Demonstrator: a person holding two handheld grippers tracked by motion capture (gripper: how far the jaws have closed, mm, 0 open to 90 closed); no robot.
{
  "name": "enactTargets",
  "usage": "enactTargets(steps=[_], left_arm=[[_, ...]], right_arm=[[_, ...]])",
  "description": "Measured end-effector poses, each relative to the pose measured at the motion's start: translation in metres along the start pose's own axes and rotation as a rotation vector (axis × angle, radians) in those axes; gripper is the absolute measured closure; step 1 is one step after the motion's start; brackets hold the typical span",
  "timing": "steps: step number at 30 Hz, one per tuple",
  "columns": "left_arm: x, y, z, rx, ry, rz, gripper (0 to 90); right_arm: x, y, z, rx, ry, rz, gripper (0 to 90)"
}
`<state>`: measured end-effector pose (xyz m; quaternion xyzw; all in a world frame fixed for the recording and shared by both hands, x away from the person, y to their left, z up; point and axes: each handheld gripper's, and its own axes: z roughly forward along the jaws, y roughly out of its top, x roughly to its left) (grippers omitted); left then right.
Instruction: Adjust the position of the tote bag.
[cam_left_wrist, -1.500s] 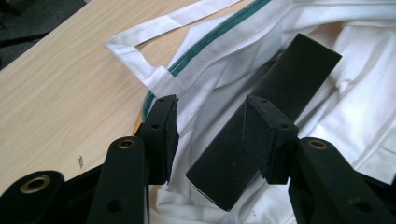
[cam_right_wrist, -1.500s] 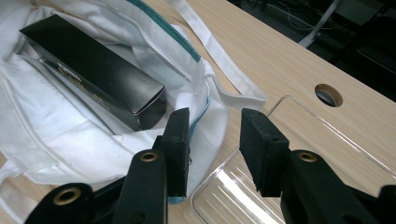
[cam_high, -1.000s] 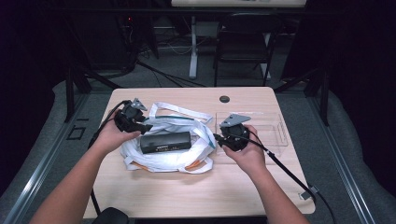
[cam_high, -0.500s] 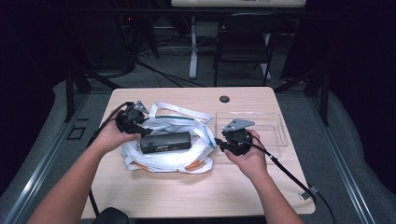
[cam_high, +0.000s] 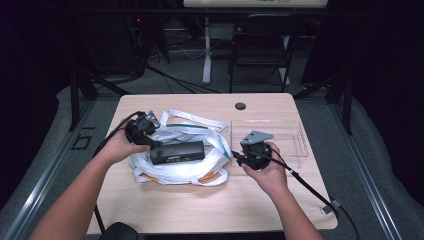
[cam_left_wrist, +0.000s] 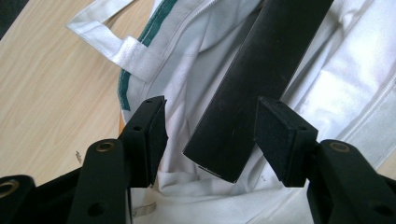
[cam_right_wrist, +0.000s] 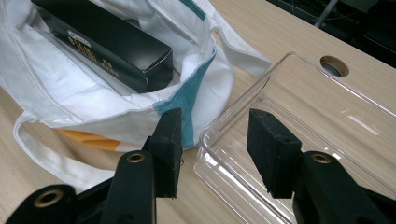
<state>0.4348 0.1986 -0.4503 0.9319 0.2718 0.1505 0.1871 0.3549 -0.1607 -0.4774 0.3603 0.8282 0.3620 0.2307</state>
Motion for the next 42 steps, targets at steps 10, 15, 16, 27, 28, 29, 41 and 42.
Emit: enactTargets(steps=[10, 15, 16, 27, 28, 29, 41, 42], left_arm=[[0.0, -0.002, 0.005, 0.035, -0.024, 0.016, 43.6], [-0.001, -0.001, 0.012, 0.061, -0.038, 0.035, 43.6], [-0.001, 0.0, 0.013, 0.061, -0.042, 0.039, 43.6], [-0.007, 0.008, 0.024, 0.072, -0.058, 0.128, 39.4], [-0.008, 0.009, 0.025, 0.07, -0.067, 0.134, 38.9], [-0.009, 0.01, 0.027, 0.071, -0.072, 0.135, 38.9], [-0.015, 0.019, 0.042, 0.152, -0.093, 0.169, 37.1], [-0.015, 0.019, 0.043, 0.151, -0.094, 0.173, 34.6]], right_arm=[[0.004, -0.002, 0.002, 0.003, 0.001, -0.018, 55.3], [0.002, -0.002, 0.001, 0.004, 0.005, -0.019, 54.7], [0.002, -0.002, 0.001, 0.0, 0.003, -0.014, 54.3], [-0.003, 0.002, 0.003, -0.014, 0.016, 0.006, 51.3], [-0.003, 0.002, 0.004, -0.017, 0.017, 0.009, 51.0], [-0.003, 0.002, 0.004, -0.019, 0.018, 0.01, 50.8], [-0.002, 0.001, 0.004, -0.012, 0.007, -0.001, 48.4], [-0.001, 0.001, 0.004, -0.012, 0.008, -0.003, 48.4]])
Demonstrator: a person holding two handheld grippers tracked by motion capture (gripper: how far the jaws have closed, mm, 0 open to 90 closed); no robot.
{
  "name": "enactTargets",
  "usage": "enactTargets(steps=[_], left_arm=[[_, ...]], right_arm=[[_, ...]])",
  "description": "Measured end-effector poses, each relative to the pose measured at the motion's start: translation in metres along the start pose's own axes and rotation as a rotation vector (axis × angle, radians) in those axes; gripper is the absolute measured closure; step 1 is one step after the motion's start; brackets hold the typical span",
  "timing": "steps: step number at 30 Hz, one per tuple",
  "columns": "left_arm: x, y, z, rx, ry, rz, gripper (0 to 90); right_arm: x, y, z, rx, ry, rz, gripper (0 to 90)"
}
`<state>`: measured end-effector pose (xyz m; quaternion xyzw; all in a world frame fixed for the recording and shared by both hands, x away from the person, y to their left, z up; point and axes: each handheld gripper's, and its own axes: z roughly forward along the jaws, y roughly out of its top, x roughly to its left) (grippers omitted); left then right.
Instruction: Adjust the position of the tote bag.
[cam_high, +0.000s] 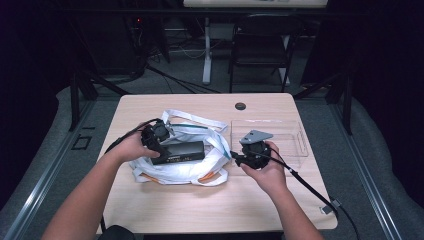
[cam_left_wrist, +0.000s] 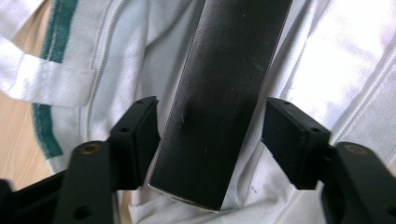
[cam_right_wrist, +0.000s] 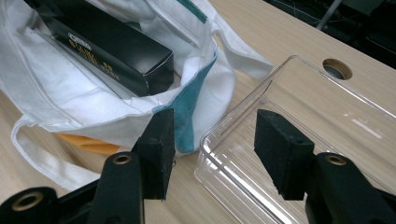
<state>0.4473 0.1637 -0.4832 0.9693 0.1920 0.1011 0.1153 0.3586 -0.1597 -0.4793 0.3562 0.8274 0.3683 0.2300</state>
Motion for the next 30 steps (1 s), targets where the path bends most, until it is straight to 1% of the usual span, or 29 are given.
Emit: enactTargets(steps=[3, 6, 8, 10, 13, 15, 16, 21, 22, 27, 28, 29, 30], left_arm=[[0.0, 0.001, 0.003, 0.017, -0.01, -0.001, 32.1], [0.0, 0.002, 0.006, 0.031, -0.014, 0.01, 27.5], [0.001, 0.003, 0.009, 0.03, -0.012, 0.012, 27.1], [0.001, 0.003, 0.011, 0.028, -0.018, 0.012, 26.6], [0.002, 0.003, 0.016, 0.038, -0.021, 0.021, 26.5], [0.003, 0.003, 0.019, 0.057, -0.031, 0.025, 26.5], [0.003, 0.003, 0.02, 0.061, -0.028, 0.023, 26.5], [0.002, 0.003, 0.023, 0.06, -0.034, 0.033, 26.5], [0.003, 0.004, 0.024, 0.065, -0.041, 0.033, 26.5], [0.003, 0.005, 0.028, 0.075, -0.041, 0.042, 26.6], [0.003, 0.004, 0.029, 0.072, -0.037, 0.039, 26.6], [0.004, 0.005, 0.03, 0.084, -0.04, 0.043, 26.6], [0.004, 0.005, 0.031, 0.084, -0.037, 0.043, 26.6]], right_arm=[[0.002, -0.001, 0.001, 0.002, 0.004, -0.002, 48.4], [0.003, -0.002, 0.002, 0.011, 0.007, -0.009, 48.4], [0.004, -0.002, 0.003, 0.009, 0.007, -0.011, 48.3], [0.004, -0.002, 0.002, 0.016, 0.007, -0.012, 48.4], [0.004, -0.002, 0.002, 0.016, 0.012, -0.014, 48.4], [0.004, -0.002, 0.002, 0.011, 0.01, -0.009, 48.4], [0.004, -0.002, 0.002, 0.01, 0.012, -0.009, 48.3], [0.004, -0.002, 0.002, 0.01, 0.01, -0.008, 48.4], [0.005, -0.002, 0.002, 0.014, 0.012, -0.011, 48.3], [0.006, -0.003, 0.003, 0.015, 0.011, -0.011, 48.3], [0.006, -0.003, 0.003, 0.014, 0.012, -0.011, 48.3], [0.006, -0.003, 0.003, 0.014, 0.012, -0.011, 48.3], [0.006, -0.003, 0.003, 0.014, 0.014, -0.013, 48.3]])
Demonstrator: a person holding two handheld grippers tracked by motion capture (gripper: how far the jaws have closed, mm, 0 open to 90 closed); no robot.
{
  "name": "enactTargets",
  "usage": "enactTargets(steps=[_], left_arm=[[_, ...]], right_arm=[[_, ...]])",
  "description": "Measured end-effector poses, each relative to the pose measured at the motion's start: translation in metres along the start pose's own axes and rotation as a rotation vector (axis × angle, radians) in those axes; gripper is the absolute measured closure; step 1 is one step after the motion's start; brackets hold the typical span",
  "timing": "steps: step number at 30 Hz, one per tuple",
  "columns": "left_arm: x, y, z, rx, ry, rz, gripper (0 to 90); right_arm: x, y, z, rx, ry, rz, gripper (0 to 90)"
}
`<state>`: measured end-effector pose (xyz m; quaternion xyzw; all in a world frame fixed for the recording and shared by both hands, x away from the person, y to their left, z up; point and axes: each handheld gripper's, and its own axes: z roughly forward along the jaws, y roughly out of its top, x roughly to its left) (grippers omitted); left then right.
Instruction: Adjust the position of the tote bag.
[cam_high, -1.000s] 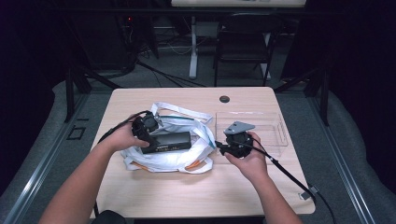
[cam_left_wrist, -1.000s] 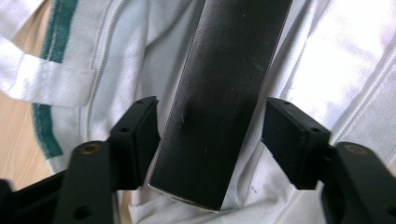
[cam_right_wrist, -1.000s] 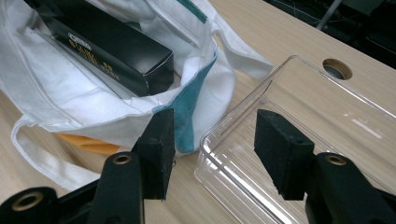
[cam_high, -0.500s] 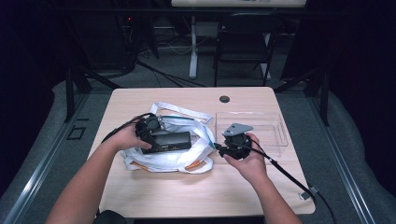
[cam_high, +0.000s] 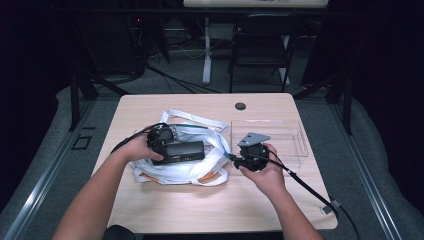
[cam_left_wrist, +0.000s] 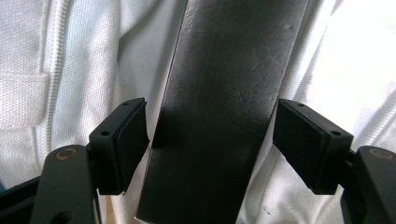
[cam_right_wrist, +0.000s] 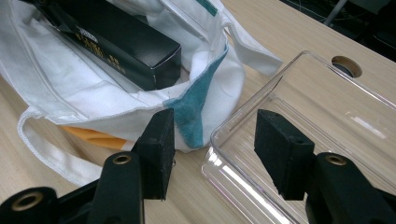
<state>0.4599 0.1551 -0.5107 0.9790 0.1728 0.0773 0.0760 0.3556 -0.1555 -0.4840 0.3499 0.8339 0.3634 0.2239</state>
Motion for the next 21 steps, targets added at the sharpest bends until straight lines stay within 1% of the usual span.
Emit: enactTargets(steps=[1, 3, 4, 7, 11, 14, 18, 19, 20, 21], left_arm=[[0.0003, 0.0002, 0.0013, 0.003, -0.004, 0.0, 26.6], [0.0006, 0.0002, 0.0037, 0.004, 0.006, 0.005, 26.7], [0.0013, 0.0005, 0.0037, 0.012, 0.003, 0.009, 27.1], [0.0012, 0.0005, 0.0045, 0.01, 0.011, 0.014, 28.2], [0.0003, 0.0013, 0.006, 0.007, 0.007, 0.021, 30.7], [0.0003, 0.0025, 0.007, 0.015, 0.002, 0.038, 32.5], [-0.0009, 0.0037, 0.0091, 0.007, 0.005, 0.056, 33.9], [-0.0006, 0.0034, 0.0093, 0.001, 0.001, 0.058, 34.0], [-0.0009, 0.0029, 0.0096, -0.005, 0.008, 0.06, 34.3], [-0.0004, 0.0023, 0.0093, -0.009, 0.004, 0.069, 34.4]], right_arm=[[0.0001, -0.0001, -0.0001, 0.0, -0.001, 0.001, 48.2], [0.0001, -0.0002, -0.0002, 0.001, -0.006, 0.0, 48.2], [0.0001, -0.0003, -0.0002, 0.002, -0.007, 0.0, 48.2], [0.0003, -0.0007, -0.0002, 0.003, -0.006, -0.005, 48.2], [0.0012, -0.0012, -0.0005, 0.008, -0.007, -0.003, 48.2], [0.0018, -0.0018, -0.0006, 0.007, -0.006, -0.005, 48.2], [0.002, -0.0024, -0.0008, 0.01, -0.011, -0.009, 48.2], [0.002, -0.0025, -0.0008, 0.012, -0.011, -0.01, 48.2], [0.0021, -0.0028, -0.0007, 0.013, -0.012, -0.01, 48.2], [0.0022, -0.003, -0.0006, 0.014, -0.014, -0.01, 48.2]])
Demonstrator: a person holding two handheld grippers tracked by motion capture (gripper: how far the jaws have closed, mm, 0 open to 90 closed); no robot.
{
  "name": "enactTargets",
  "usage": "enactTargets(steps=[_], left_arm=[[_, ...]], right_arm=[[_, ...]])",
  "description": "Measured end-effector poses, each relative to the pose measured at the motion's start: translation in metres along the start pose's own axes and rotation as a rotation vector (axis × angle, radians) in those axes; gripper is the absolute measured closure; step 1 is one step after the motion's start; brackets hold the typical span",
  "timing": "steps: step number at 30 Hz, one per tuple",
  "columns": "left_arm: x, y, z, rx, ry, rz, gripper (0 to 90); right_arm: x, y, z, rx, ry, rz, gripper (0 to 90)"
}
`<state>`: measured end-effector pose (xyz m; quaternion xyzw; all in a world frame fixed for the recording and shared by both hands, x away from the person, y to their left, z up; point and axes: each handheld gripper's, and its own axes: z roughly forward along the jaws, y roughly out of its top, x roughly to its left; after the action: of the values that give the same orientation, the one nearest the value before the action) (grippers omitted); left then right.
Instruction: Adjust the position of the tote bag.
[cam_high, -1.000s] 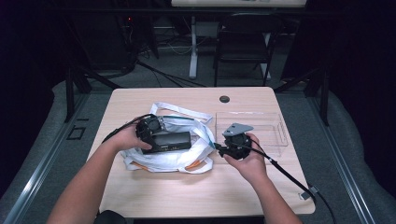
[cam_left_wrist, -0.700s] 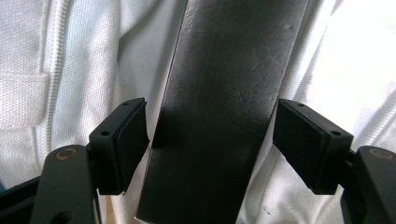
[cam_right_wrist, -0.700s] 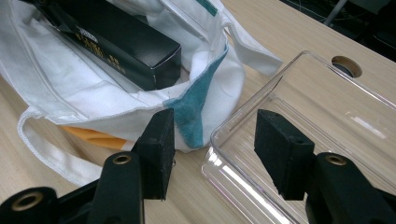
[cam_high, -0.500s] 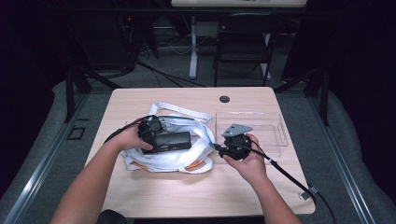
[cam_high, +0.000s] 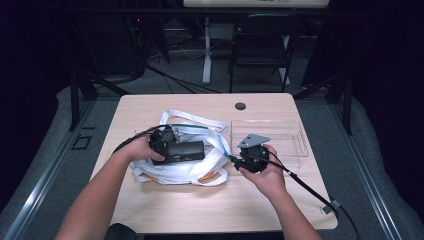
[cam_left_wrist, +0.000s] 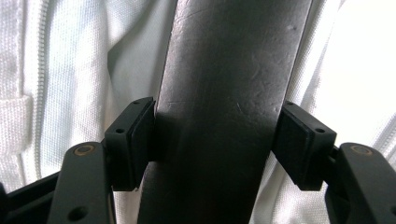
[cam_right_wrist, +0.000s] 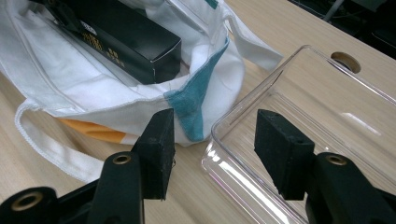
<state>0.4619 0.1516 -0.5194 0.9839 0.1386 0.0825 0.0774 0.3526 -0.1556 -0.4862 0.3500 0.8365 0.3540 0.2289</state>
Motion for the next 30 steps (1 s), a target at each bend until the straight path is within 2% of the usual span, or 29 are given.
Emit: enactTargets(steps=[3, 10, 15, 17, 22, 23, 26, 27, 30], left_arm=[[-0.0001, -0.0022, -0.0001, -0.013, -0.002, 0.006, 35.1], [-0.0017, -0.0019, -0.0014, 0.0, 0.002, 0.035, 36.7], [-0.003, -0.0033, -0.0019, -0.008, 0.01, 0.05, 38.3], [-0.0034, -0.0037, -0.0022, -0.013, 0.001, 0.05, 38.9], [-0.007, -0.0034, -0.004, -0.009, 0.029, 0.083, 41.0], [-0.0069, -0.0032, -0.0043, -0.008, 0.022, 0.087, 41.5], [-0.008, -0.003, -0.0049, -0.009, 0.023, 0.088, 42.4], [-0.0087, -0.003, -0.0048, -0.011, 0.035, 0.089, 42.4], [-0.0088, -0.0035, -0.005, -0.019, 0.03, 0.09, 42.7]], right_arm=[[0.0002, -0.0008, 0.0006, -0.001, -0.002, 0.001, 48.2], [0.0009, -0.0012, 0.0009, 0.008, -0.001, -0.004, 48.2], [0.0017, -0.0015, 0.0014, 0.003, -0.003, -0.003, 48.2], [0.0016, -0.0014, 0.0011, 0.006, -0.004, -0.006, 48.2], [0.0014, -0.0013, 0.0006, 0.007, -0.005, -0.007, 48.2], [0.0013, -0.0013, 0.0006, 0.008, -0.004, -0.01, 48.2], [0.0021, -0.0016, 0.0017, 0.007, -0.005, -0.006, 48.2], [0.0021, -0.0016, 0.0017, 0.007, -0.005, -0.006, 48.2], [0.0023, -0.0016, 0.0018, 0.008, -0.001, -0.008, 48.1]])
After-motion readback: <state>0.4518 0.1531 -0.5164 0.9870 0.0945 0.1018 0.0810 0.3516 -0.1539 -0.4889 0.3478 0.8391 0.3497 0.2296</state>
